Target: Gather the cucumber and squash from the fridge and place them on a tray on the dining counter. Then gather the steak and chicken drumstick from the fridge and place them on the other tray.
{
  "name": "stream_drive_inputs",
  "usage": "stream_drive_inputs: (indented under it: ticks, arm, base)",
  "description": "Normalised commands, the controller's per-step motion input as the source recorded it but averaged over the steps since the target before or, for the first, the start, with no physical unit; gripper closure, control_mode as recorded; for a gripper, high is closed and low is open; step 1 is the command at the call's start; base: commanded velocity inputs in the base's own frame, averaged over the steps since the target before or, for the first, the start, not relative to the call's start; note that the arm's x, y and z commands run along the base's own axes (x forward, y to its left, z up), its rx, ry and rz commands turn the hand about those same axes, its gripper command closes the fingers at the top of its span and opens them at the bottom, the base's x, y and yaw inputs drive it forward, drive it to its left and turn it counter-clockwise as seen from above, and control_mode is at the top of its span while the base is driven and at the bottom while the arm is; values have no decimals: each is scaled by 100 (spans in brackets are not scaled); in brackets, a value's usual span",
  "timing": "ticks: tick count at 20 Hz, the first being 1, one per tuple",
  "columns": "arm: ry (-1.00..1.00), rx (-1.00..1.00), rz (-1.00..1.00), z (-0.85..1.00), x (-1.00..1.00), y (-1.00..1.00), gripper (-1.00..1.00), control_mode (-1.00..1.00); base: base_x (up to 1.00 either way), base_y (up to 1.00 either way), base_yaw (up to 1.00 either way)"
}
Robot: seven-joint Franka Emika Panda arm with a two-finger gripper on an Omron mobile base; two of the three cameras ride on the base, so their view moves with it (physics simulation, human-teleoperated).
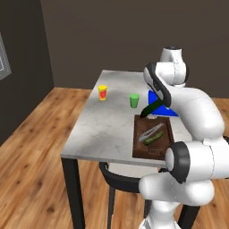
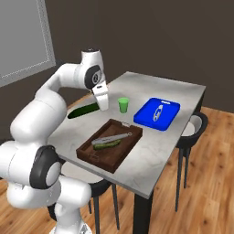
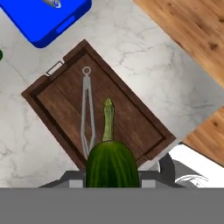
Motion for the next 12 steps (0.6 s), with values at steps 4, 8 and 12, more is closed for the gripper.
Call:
stream_drive_inputs:
  ticks: [4, 8, 12]
  arm:
    - [0, 4, -3, -18, 46, -1, 100, -100]
    - [0, 5, 0, -20, 44, -18, 100, -100]
    - [0, 6, 0, -27, 46, -28, 100, -100]
  base:
    - [0, 0, 0]
    - [0, 0, 0]
    - [0, 0, 0]
